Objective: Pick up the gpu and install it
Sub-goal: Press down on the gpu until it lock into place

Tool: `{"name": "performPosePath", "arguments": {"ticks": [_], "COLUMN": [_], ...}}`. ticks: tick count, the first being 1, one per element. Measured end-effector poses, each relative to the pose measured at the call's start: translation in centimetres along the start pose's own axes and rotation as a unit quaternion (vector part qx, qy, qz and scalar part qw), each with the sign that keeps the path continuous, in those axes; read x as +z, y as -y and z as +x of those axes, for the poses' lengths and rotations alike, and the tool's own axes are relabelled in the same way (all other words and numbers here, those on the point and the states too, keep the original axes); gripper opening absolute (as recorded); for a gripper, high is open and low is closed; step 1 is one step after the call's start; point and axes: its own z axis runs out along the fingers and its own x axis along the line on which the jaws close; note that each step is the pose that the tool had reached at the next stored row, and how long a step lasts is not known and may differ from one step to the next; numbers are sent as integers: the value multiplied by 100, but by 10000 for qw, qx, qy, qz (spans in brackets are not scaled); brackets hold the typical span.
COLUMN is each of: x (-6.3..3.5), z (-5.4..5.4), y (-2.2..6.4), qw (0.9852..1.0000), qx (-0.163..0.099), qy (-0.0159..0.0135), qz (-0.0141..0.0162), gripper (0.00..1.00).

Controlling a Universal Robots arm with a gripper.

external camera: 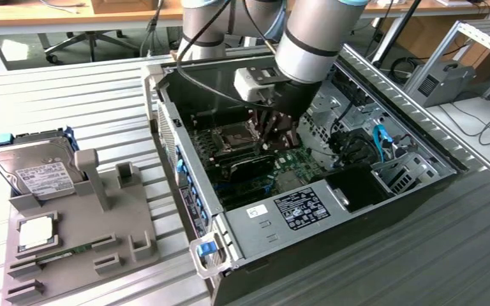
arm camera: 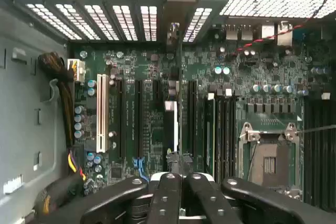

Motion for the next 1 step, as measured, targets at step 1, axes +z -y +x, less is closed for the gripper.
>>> {"name": "performPosePath", "arguments": {"ticks": [1], "x": [-31], "z": [-1], "y": [19], "qw": [10000], "qx": [0], "qy": [0], "qz": [0], "gripper": [11]}}
